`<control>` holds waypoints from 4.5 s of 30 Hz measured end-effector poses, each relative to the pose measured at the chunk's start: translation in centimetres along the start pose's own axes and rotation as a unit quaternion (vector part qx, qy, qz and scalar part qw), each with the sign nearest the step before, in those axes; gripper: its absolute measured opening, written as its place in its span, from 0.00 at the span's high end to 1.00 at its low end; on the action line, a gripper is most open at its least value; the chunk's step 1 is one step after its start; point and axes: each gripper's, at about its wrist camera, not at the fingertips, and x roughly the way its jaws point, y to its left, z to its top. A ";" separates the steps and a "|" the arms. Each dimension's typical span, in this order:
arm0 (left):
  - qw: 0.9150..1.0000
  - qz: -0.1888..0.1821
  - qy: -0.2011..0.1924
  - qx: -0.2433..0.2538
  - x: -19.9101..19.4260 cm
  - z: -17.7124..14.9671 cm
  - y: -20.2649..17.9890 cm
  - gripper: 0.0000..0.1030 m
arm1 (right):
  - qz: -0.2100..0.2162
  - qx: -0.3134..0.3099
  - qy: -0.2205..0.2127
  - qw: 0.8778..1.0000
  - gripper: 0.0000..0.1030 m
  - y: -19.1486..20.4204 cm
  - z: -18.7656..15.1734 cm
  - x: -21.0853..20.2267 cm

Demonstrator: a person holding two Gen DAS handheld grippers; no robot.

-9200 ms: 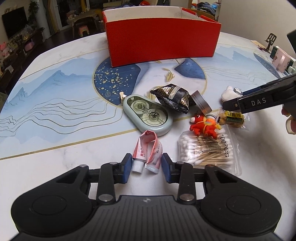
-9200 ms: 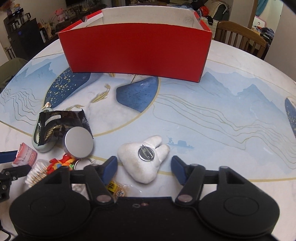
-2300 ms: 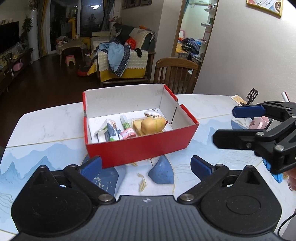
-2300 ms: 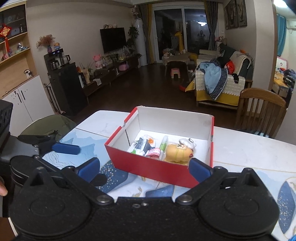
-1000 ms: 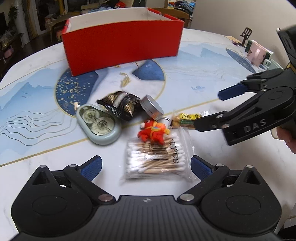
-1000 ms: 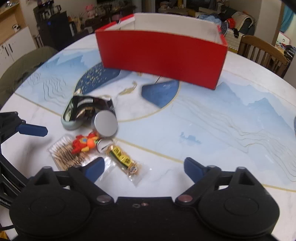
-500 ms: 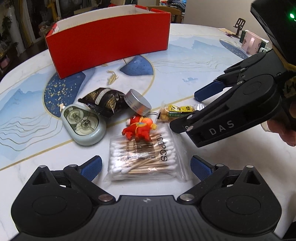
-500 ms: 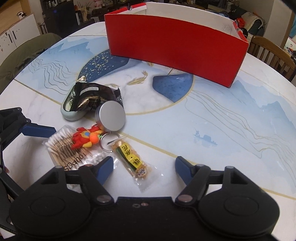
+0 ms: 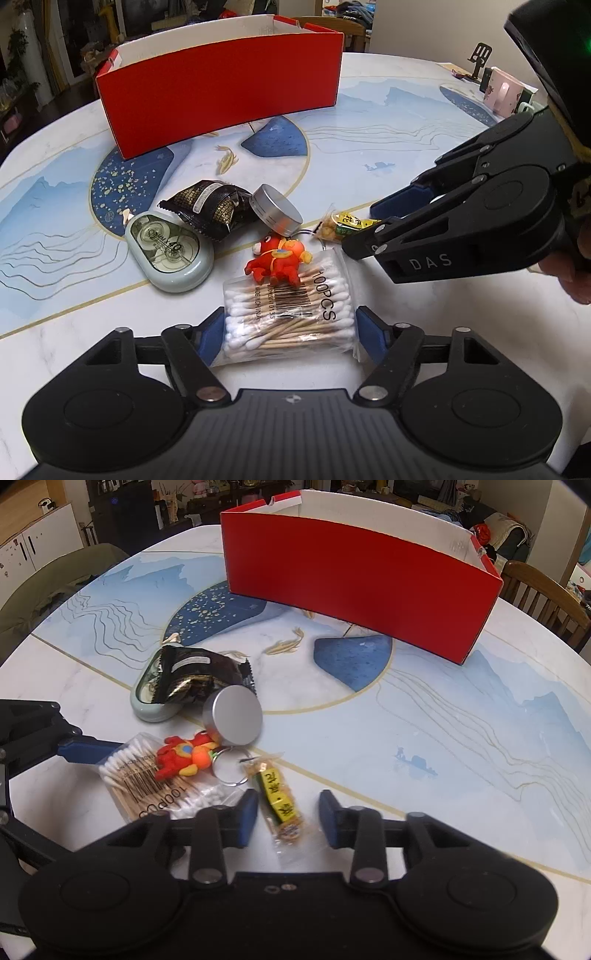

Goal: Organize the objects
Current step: 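Grasp the cotton swab bag with the left tool while the right tool grasps the yellow snack packet, then carry the swab bag and snack packet with both tools into the red shoebox, then lower the swab bag and snack packet into the box and open both tools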

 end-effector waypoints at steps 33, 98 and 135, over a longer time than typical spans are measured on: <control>0.994 -0.024 -0.078 -0.065 -7.5 3.9 2.8 0.32 | 0.031 0.053 -0.059 0.996 0.84 -1.2 2.5 -9.0; 0.994 0.105 -0.013 -0.007 9.0 29.9 13.8 0.32 | 0.009 0.043 -0.046 0.998 0.84 -8.0 22.0 5.1; 0.997 0.079 0.007 -0.018 10.1 29.1 13.7 0.27 | 0.029 0.061 -0.065 0.996 0.59 -8.6 20.7 2.8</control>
